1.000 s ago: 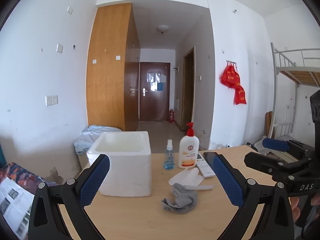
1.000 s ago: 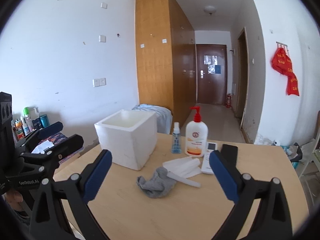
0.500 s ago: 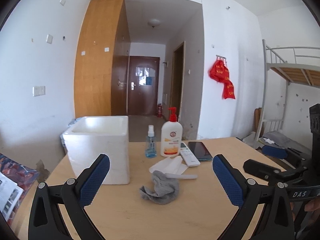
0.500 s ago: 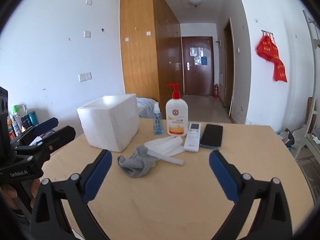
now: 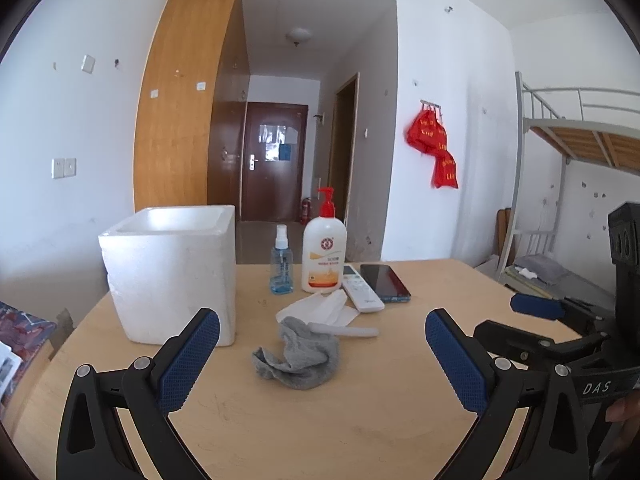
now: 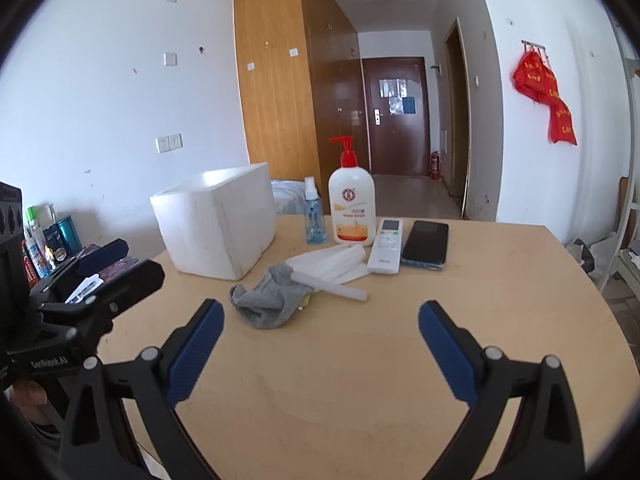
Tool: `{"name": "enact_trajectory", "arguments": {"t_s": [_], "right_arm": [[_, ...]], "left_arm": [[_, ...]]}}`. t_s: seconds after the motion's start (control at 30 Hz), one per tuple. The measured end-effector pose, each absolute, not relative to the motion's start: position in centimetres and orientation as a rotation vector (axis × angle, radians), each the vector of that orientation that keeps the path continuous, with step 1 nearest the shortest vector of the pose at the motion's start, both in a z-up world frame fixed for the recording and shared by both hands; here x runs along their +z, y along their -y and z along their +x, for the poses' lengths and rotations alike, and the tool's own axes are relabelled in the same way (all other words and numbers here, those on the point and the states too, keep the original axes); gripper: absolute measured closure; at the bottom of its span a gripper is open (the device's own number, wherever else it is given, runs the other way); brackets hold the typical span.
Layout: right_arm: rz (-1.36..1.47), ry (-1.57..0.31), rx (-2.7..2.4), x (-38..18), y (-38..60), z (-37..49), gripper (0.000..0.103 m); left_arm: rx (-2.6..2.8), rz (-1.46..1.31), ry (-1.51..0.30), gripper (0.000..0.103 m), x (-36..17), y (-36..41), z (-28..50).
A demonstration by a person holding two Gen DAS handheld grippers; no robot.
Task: Organize soft objects
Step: 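Withdraw both grippers from the foam box back toward the grey sock, then lower the left gripper onto the grey sock and close on it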
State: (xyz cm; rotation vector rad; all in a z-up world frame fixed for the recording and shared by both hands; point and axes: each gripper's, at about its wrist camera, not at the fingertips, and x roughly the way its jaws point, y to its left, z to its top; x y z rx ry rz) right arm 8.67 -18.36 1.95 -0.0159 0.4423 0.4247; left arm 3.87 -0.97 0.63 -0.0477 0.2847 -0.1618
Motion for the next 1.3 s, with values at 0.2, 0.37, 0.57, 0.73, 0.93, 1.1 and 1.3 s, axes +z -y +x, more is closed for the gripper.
{"name": "enact_trajectory", "arguments": {"t_s": [0.2,0.37,0.57,0.73,0.93,1.1,1.3], "right_arm": [[-0.029,-0.449,0.427,1.9,18.3,8.7,0.004],[-0.043,-0.462,0.422,1.9,18.2,9.2,0.004],[-0.057,-0.484,0.420,1.9,18.1,10.1,0.004],[-0.064,-0.516,0.427,1.7,17.9,11.3,0.004],[-0.110,-0.550,0.439,1.3,17.2,12.7,0.004],[-0.160,-0.583,0.446,0.7,16.6,14.4,0.004],[-0.174,-0.627,0.467,0.0,16.6,16.9,0.004]], "left_arm": [[-0.168,-0.055,-0.316,0.000,-0.3,1.3,4.4],[-0.178,-0.048,-0.333,0.000,-0.3,1.5,4.8],[-0.193,-0.049,-0.375,0.000,-0.6,1.5,5.8],[-0.183,-0.053,-0.406,0.000,-0.9,1.1,6.7],[-0.185,-0.058,-0.478,0.000,-1.7,0.9,8.4],[-0.166,-0.055,-0.537,0.000,-2.3,0.8,9.9],[-0.170,-0.073,-0.604,0.000,-3.2,0.8,12.0]]}}
